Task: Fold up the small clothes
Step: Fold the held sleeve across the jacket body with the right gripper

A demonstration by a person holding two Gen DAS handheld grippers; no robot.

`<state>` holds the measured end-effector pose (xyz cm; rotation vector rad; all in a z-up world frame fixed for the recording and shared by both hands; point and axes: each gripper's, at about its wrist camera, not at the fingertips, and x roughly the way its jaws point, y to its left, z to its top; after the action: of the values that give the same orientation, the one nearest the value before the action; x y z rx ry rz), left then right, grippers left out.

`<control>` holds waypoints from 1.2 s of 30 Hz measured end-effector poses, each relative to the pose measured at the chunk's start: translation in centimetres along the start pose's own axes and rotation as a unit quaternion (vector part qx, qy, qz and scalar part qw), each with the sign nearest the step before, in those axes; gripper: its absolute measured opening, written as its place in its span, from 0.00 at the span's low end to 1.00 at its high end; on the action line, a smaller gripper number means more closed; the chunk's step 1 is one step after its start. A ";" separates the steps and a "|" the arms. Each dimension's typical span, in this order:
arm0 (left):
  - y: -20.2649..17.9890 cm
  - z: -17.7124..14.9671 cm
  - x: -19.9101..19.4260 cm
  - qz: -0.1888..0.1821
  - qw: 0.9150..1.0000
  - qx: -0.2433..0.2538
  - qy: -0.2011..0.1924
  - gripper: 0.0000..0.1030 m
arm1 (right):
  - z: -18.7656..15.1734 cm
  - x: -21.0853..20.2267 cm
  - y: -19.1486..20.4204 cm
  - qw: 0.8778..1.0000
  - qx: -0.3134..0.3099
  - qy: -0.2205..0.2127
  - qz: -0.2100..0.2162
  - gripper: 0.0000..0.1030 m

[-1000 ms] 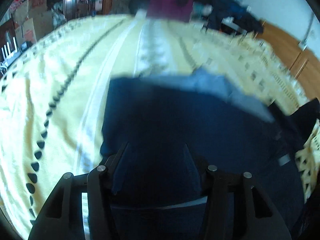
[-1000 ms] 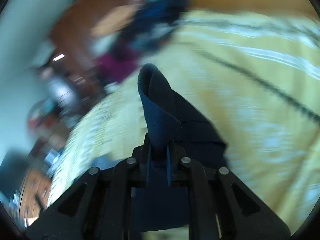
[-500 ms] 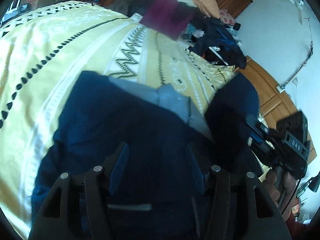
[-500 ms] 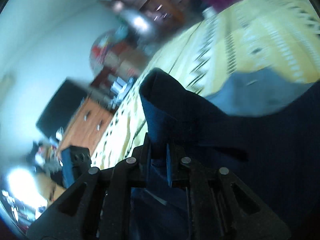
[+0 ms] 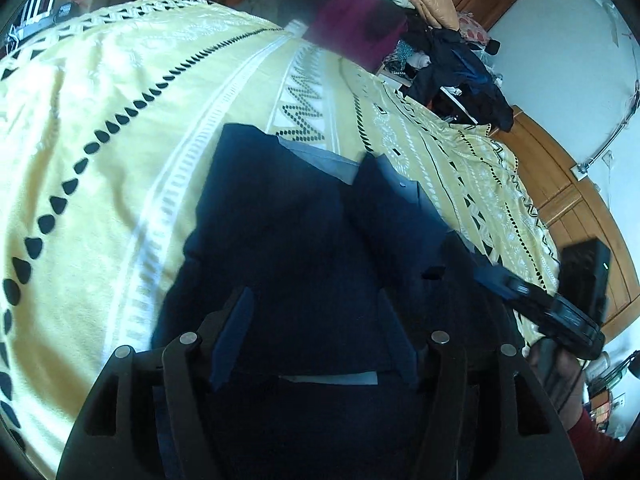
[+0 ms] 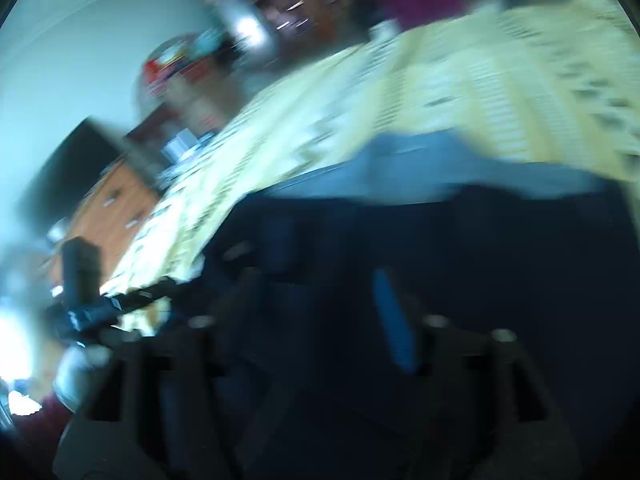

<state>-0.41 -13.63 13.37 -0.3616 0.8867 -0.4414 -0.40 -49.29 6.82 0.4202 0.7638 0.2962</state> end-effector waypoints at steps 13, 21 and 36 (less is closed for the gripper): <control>-8.2 3.1 9.9 0.001 0.991 0.114 0.067 0.65 | -4.8 -4.6 -14.3 0.991 0.100 0.058 -0.065 0.55; -2.4 2.8 7.5 -0.017 0.995 0.057 0.084 0.31 | -5.5 -6.7 -14.2 0.994 0.079 0.038 -0.069 0.55; -7.1 -5.6 2.8 0.142 0.978 0.145 0.054 0.77 | -11.1 -7.5 -3.6 0.974 0.020 0.024 -0.224 0.96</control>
<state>-4.94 -21.81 11.67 0.0583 0.9488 -0.3211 -13.11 -52.62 2.44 0.2688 0.8904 -0.1333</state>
